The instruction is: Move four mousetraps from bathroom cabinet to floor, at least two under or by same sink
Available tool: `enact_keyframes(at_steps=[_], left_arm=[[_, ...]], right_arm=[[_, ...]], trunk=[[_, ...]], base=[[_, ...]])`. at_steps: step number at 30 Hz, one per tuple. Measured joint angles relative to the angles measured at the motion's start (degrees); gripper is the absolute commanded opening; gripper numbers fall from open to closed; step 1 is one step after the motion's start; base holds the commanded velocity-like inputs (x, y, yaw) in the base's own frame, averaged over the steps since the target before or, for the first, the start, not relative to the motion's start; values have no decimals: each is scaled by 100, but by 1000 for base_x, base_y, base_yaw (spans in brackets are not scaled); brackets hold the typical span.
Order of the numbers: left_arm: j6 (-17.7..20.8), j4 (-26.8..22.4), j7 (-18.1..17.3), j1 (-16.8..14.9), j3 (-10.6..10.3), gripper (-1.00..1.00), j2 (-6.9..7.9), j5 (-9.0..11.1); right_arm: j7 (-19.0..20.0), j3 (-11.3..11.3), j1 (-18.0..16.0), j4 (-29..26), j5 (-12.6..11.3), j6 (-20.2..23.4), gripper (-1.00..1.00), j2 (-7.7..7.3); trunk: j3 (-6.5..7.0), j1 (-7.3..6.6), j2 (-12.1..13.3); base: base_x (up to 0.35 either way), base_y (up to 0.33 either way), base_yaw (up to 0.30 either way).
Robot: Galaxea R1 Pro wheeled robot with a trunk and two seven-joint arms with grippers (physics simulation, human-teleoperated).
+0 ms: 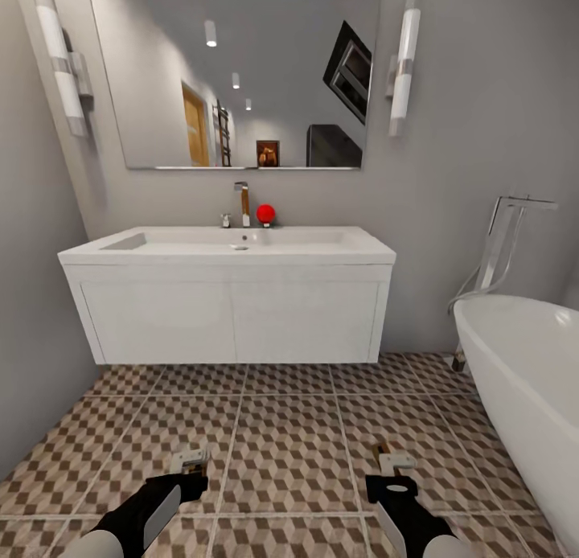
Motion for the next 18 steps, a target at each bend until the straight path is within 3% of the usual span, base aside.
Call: enact_keyframes(at_steps=[10,18], left_arm=[[0,-6,-7,0,0,-100,-1,0],[-23,-41,-13,0,6,-100,1,6]], right_arm=[[-50,-21,-3,-5,80,36,-100,17],[-317,-26,0,-1,84,38,-100,59]], trunk=[[-217,46,-53],[-395,67,-64]], base=[[0,0,0],[0,0,0]])
